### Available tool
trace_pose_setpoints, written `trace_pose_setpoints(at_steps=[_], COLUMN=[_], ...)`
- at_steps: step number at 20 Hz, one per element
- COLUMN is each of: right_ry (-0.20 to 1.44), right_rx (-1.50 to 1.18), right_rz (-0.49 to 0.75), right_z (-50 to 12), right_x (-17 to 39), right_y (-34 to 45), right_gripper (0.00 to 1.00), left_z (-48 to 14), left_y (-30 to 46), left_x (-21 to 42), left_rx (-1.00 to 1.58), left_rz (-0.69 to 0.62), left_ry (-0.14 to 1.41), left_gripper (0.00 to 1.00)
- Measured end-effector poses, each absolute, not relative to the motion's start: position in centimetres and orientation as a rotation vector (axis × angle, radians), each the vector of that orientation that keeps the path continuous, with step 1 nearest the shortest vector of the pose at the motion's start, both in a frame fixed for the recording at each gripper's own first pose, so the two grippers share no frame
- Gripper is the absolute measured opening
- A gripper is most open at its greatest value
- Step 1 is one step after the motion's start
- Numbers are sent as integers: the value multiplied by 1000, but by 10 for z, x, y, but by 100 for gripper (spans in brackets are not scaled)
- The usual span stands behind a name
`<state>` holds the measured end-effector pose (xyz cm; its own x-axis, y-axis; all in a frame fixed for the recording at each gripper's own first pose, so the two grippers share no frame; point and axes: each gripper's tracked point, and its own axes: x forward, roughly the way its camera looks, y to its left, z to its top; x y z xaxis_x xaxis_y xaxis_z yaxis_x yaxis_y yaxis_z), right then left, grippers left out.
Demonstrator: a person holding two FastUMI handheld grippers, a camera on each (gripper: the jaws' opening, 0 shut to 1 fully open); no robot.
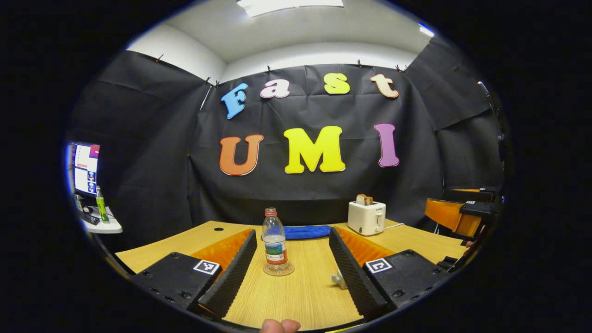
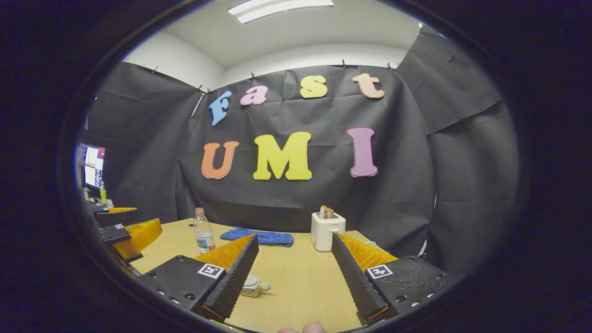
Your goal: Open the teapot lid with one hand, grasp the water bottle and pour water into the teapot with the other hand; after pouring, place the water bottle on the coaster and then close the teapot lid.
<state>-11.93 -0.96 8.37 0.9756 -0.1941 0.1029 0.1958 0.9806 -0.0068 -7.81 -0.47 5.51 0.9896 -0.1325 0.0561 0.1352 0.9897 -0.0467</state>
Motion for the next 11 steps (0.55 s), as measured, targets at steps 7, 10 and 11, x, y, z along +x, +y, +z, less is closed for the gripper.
trace_pose_setpoints(at_steps=[7,10,11], right_ry=[-89,-83,-80], right_rx=[-50,-52,-53], right_rz=[-202,-208,-209], right_z=[78,76,76], right_x=[-118,-118,-119], right_y=[0,0,0], right_gripper=[97,96,96], left_z=[54,54,53], left_y=[3,6,5], left_x=[-76,-74,-74], left_rx=[-61,-61,-61], left_rz=[-126,-119,-120], left_ry=[-52,-53,-51], left_gripper=[98,98,98])
